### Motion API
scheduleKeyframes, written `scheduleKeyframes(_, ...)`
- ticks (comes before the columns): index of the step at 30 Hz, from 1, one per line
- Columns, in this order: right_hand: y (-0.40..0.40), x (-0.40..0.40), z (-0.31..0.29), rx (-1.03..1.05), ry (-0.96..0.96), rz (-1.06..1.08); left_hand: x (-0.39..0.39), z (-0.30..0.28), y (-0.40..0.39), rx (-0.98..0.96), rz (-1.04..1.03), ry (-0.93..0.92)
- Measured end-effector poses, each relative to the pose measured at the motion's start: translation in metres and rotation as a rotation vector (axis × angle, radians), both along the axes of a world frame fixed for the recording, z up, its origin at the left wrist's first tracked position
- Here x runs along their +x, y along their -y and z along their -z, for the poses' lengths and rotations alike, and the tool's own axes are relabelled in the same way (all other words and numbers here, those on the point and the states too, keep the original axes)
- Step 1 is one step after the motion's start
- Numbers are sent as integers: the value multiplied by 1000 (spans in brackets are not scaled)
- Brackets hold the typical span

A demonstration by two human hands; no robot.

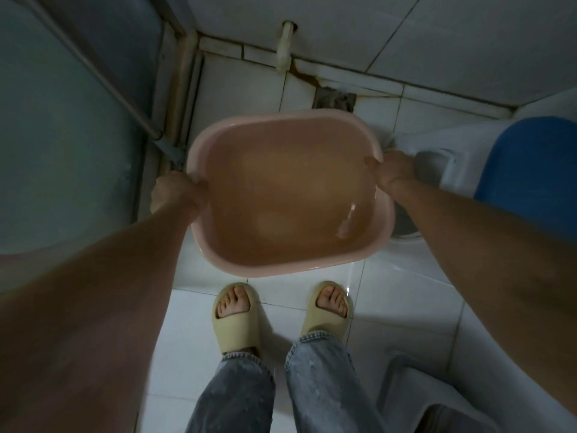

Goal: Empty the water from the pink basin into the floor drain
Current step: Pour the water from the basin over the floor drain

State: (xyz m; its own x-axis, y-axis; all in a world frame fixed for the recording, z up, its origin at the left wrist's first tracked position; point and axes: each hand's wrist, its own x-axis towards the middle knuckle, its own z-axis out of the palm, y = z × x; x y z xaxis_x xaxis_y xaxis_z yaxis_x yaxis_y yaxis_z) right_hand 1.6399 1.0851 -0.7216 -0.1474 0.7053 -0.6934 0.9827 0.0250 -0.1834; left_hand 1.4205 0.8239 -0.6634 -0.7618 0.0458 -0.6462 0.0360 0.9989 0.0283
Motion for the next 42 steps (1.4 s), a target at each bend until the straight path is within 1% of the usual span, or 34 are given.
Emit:
scheduleKeyframes(10,-2,1,0,-9,3,3,0,-3,0,10,-37,-1)
scheduleKeyframes(16,-2,2,-3,-22,3,-15,-3,-4,-1,18,0,-4)
scheduleKeyframes(23,-2,3,-5,-25,-14,15,-2,-5,-3,20,15,4)
scheduleKeyframes(31,-4,1,-7,-40,-7,18,-3,-4,-7,38,-41,10)
scheduleKeyframes(36,-5,0,-7,-18,1,-6,-5,-2,-7,31,-12,4)
scheduleKeyframes(42,-5,-2,-5,-33,8,3,-8,-1,-10,34,-31,-3)
